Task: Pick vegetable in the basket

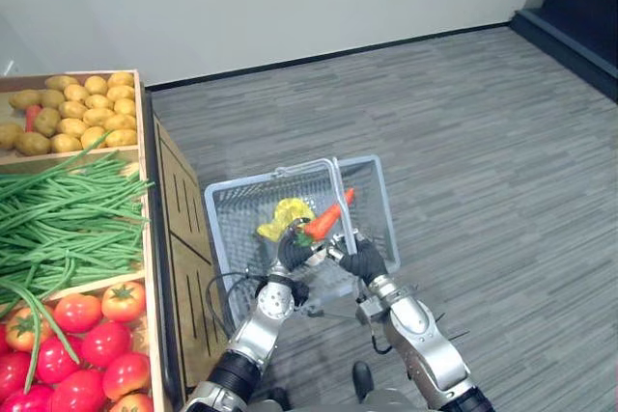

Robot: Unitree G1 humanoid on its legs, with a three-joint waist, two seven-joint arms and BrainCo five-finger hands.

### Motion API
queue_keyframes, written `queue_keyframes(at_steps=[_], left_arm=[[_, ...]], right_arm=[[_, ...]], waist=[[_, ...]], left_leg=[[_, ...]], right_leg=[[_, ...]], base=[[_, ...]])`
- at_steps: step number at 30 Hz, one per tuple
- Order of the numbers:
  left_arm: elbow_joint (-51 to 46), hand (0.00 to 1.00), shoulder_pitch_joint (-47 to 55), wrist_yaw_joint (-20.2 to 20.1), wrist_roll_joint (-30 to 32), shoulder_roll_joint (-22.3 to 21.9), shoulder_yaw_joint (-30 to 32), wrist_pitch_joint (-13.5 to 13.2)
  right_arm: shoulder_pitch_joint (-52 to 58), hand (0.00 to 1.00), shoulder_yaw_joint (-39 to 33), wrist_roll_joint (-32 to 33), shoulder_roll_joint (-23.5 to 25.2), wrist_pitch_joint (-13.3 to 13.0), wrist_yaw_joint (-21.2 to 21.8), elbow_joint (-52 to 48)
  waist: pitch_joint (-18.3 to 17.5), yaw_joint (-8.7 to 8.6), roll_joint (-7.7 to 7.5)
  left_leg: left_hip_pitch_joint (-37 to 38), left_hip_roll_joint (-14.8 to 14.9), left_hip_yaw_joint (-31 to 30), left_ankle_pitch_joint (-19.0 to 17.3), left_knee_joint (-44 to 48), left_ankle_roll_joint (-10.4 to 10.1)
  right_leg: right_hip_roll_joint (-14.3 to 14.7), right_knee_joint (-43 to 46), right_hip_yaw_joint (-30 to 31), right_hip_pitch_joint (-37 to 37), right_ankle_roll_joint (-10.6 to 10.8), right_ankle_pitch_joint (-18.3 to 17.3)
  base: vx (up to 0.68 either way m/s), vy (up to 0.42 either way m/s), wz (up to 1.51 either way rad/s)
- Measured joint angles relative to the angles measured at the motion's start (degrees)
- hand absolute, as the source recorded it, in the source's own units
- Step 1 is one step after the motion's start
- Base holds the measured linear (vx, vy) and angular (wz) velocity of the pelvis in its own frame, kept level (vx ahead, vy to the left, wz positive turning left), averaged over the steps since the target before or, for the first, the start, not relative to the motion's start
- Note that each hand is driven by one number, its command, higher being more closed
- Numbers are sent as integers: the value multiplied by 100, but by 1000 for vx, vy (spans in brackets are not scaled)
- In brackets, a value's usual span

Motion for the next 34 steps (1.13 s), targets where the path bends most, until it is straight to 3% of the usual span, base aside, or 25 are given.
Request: queue_keyframes(at_steps=[8,12,14,21,26,29,34], left_arm=[[-171,0,250,-138,-8,-94,-195,-13],[-1325,0,773,-300,-123,-48,-163,-127],[-2053,0,1223,-424,-317,0,63,-301],[-2876,0,2151,-779,-1271,82,718,-529],[-2826,0,2521,-856,-1561,78,1340,-552],[-2194,0,2553,-841,-1522,48,1745,-575],[-1235,0,2568,-862,-1507,132,2122,-513]], right_arm=[[28,100,-258,-548,120,0,-212,1],[89,100,-851,-1028,139,1,-333,1],[109,100,-1292,-1214,162,4,-436,2],[111,100,-2255,-1469,194,4,-731,78],[244,100,-2661,-1495,188,-8,-806,614],[545,100,-2767,-1493,173,-7,-746,989],[727,100,-2813,-1481,188,-5,-533,1812]], waist=[[-10,-2,-15],[-12,119,-13],[-68,141,2],[-138,228,16],[-261,310,68],[-336,351,153],[-339,447,155]], left_leg=[[110,-32,-167,249,-390,-40],[144,-83,-250,292,-484,-41],[156,-95,-329,352,-561,-13],[214,-171,-609,374,-564,18],[249,-217,-760,444,-691,65],[281,-221,-900,472,-690,56],[314,-209,-950,490,-690,45]], right_leg=[[-12,-10,-168,18,110,-81],[-6,-8,-298,55,167,-121],[-27,1,-379,66,182,-134],[-124,1,-713,271,217,-165],[-176,24,-873,326,232,-256],[-191,113,-973,386,222,-335],[-186,114,-1100,455,217,-346]], base=[[-33,-28,10],[-11,-10,12],[14,-8,21],[-5,6,22],[-42,-9,18],[-24,-15,23],[-39,-21,9]])
